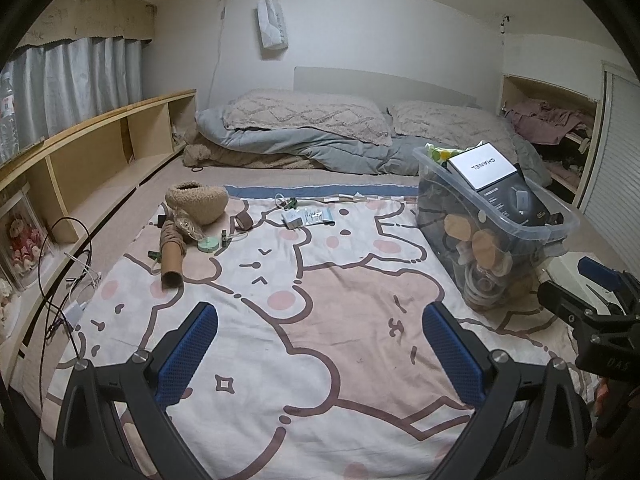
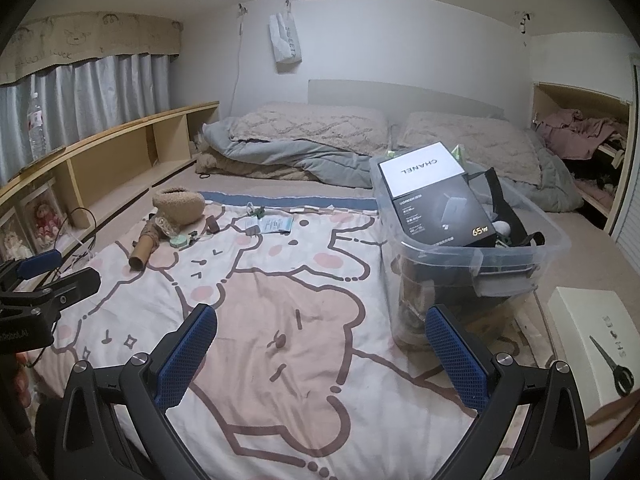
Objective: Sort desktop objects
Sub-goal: 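Move both tools toward the scattered items on the bed sheet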
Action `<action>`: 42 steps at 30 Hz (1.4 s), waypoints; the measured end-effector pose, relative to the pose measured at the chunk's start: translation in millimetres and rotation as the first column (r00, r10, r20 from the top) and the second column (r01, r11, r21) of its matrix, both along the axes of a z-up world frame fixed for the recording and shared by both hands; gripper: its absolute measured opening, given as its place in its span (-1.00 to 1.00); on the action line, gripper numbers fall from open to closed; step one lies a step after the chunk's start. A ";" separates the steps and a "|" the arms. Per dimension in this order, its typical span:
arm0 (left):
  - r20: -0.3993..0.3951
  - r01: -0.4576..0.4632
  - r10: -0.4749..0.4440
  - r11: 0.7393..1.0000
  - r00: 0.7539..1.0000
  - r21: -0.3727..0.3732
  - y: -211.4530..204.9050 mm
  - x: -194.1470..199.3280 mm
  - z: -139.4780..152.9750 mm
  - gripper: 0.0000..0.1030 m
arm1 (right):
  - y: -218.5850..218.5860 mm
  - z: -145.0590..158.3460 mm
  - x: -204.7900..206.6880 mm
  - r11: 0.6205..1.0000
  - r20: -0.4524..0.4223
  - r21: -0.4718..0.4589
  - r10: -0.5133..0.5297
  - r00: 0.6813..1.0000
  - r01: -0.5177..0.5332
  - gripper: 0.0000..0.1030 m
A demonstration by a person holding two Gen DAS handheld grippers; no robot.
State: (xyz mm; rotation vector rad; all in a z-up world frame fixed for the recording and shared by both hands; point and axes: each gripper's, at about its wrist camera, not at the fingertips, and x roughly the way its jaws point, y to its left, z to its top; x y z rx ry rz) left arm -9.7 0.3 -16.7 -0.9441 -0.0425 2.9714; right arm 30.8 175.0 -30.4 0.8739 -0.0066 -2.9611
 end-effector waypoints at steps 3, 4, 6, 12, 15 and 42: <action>0.011 -0.002 0.002 1.000 1.000 0.001 -3.2 -4.2 -5.0 1.00 | -2.8 -4.5 -4.6 1.000 0.009 -0.004 0.005 1.000 -0.005 1.00; 0.014 -0.003 0.003 1.000 1.000 0.000 -4.3 -5.6 -6.3 1.00 | -3.4 -5.8 -6.3 1.000 0.012 -0.005 0.008 1.000 -0.008 1.00; 0.021 -0.008 0.008 1.000 1.000 0.000 -7.0 -9.6 -10.0 1.00 | -6.1 -9.1 -11.0 1.000 0.020 -0.008 0.013 1.000 -0.013 1.00; 0.055 -0.037 0.037 0.999 0.998 0.001 -21.7 -26.4 -24.7 1.00 | -14.5 -19.5 -27.5 0.999 0.041 -0.023 0.031 0.999 -0.030 1.00; 0.073 -0.053 0.053 0.999 0.996 -0.002 -28.0 -35.5 -33.4 1.00 | -21.1 -26.9 -37.8 0.999 0.057 -0.025 0.042 0.997 -0.041 1.00; 0.171 -0.254 0.255 0.967 0.952 -0.025 -99.6 -171.8 -101.1 1.00 | -66.0 -82.7 -145.6 0.991 0.172 -0.070 0.128 0.977 -0.118 1.00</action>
